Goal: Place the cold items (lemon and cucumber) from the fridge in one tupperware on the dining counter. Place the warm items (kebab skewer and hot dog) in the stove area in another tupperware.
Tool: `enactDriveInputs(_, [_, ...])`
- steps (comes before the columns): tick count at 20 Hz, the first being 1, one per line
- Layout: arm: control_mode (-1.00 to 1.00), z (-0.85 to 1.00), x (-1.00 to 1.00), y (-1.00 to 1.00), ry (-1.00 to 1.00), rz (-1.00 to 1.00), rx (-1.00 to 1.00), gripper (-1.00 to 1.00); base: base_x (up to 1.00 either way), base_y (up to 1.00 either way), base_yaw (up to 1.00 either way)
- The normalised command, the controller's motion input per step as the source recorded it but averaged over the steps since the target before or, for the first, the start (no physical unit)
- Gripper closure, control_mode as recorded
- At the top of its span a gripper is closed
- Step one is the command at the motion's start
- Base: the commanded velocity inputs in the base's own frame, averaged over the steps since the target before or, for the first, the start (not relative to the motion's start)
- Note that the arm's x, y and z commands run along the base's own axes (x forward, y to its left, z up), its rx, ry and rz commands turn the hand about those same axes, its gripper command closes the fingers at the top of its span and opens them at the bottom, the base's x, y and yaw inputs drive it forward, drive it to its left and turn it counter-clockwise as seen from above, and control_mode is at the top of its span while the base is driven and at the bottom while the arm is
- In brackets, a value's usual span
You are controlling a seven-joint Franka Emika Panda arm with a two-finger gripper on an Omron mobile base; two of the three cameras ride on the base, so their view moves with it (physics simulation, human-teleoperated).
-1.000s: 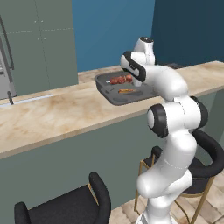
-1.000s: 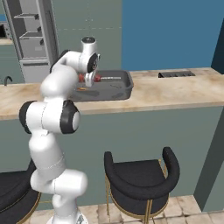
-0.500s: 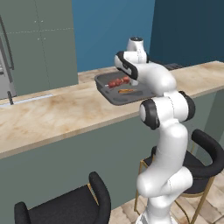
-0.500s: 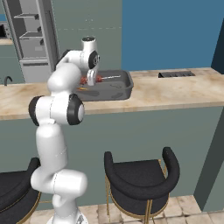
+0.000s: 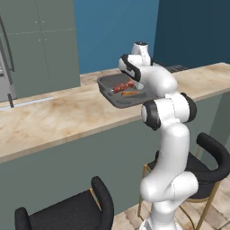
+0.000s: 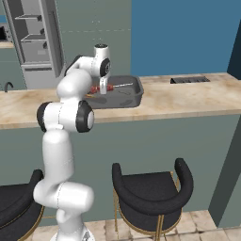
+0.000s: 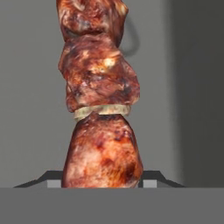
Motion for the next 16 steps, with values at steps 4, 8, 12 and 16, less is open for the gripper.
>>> enactDriveInputs(4, [-1.0,-0.25,0.09,0.0,0.0,0.0,0.0,1.0,0.0,0.0,0.0])
enactDriveInputs(8, [-1.0,-0.27,0.12,0.0,0.0,0.0,0.0,1.0,0.0,0.0,0.0])
enactDriveInputs(12, [-1.0,-0.31,0.07,0.0,0.0,0.0,0.0,-1.0,0.0,0.0,0.0])
enactDriveInputs(16, [-1.0,-0.22,0.03,0.0,0.0,0.0,0.0,-1.0,0.0,0.0,0.0])
